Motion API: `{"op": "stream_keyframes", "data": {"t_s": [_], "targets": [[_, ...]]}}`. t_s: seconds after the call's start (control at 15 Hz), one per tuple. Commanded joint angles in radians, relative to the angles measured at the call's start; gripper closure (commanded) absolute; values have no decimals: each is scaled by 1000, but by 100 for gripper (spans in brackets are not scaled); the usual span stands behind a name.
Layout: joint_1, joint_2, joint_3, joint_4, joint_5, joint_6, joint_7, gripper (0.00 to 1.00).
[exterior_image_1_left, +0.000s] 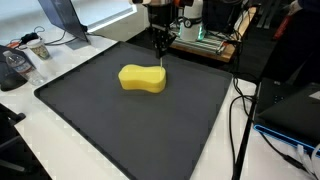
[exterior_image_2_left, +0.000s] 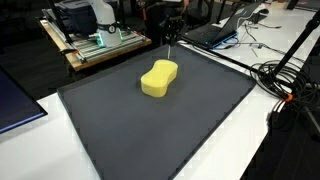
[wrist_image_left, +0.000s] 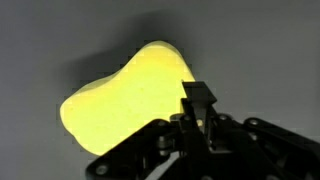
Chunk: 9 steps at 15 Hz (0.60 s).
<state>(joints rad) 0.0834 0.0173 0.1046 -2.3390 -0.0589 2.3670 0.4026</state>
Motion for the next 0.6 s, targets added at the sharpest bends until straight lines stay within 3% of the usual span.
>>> {"op": "stream_keyframes", "data": {"t_s": [0.0,0.53], "targets": [[6,32,-4,10,39,19,-22,97],[10,85,-9,6,56,71,-18,97]]}}
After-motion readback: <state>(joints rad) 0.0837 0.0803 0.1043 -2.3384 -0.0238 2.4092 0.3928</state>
